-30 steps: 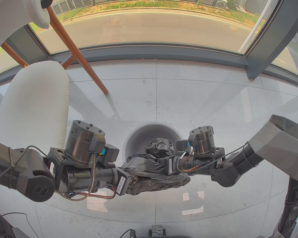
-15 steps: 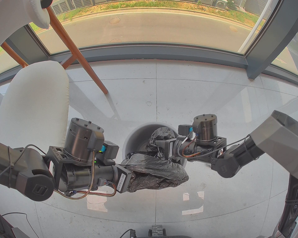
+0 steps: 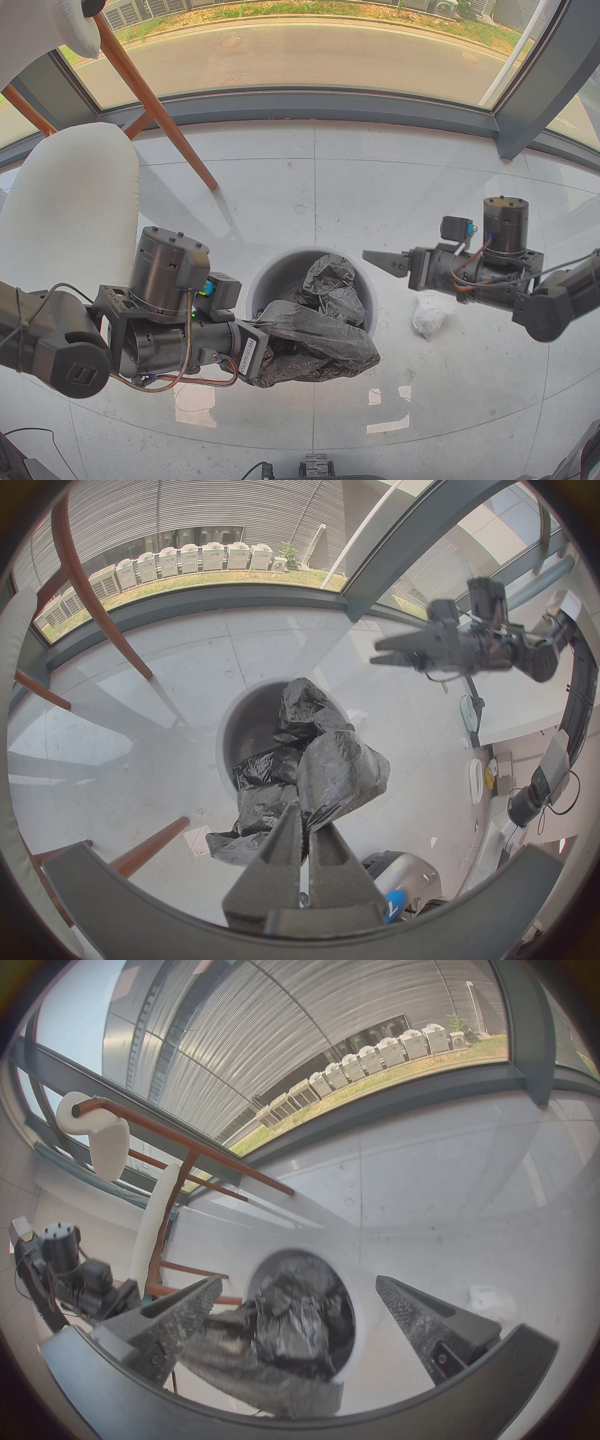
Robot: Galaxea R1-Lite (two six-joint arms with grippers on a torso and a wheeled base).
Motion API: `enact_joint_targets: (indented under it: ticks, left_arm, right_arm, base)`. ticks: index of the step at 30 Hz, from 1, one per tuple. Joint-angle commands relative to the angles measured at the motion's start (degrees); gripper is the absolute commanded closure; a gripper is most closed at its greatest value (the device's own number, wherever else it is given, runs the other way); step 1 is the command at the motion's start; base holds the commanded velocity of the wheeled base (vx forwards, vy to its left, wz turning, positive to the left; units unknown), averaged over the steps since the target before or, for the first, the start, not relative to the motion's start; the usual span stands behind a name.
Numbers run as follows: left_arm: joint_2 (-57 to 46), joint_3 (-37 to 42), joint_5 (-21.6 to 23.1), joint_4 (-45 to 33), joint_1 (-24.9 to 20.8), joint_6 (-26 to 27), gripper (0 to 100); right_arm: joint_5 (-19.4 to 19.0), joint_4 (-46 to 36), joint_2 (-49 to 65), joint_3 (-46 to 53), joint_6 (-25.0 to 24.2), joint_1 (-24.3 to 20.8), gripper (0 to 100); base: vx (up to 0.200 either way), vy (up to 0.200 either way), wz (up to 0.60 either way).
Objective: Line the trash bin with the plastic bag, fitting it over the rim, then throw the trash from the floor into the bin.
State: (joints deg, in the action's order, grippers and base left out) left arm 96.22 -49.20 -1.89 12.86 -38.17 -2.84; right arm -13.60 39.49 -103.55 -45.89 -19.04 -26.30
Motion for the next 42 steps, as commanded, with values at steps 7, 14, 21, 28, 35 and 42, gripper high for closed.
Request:
enact_joint_targets:
  ticks: [7,14,21,28,35,42]
  left_arm:
    - [2.0,-0.2,0.7,0.1,0.0,-0.5,100]
    - [1.6,-0.2,0.6,0.1,0.0,-0.5,100]
    - [1.5,0.5,0.7,0.1,0.0,-0.7,100]
    - [1.3,0.7,0.7,0.1,0.0,-0.9,100]
    - [1.3,0.6,0.6,0.1,0.0,-0.9,100]
    - [1.3,0.6,0.5,0.1,0.0,-0.9,100]
  right_arm:
    - [0.2,-0.7,-3.1,0.9,-0.3,-2.2,0]
    - [1.7,-0.7,-15.2,-12.8,0.1,-5.8,100]
    - [3.4,-0.8,-22.5,-22.6,0.3,-8.3,100]
    - [3.3,-0.7,-27.4,-26.0,5.7,-8.2,100]
    - [3.2,2.6,-31.7,-25.7,6.2,-7.5,100]
    - [3.2,5.5,-32.8,-25.7,6.2,-7.5,100]
  base:
    - [0.000,0.000,0.00]
    - [0.000,0.000,0.00]
    - [0.000,0.000,0.00]
    - [0.000,0.000,0.00]
    - [0.000,0.000,0.00]
    - [0.000,0.000,0.00]
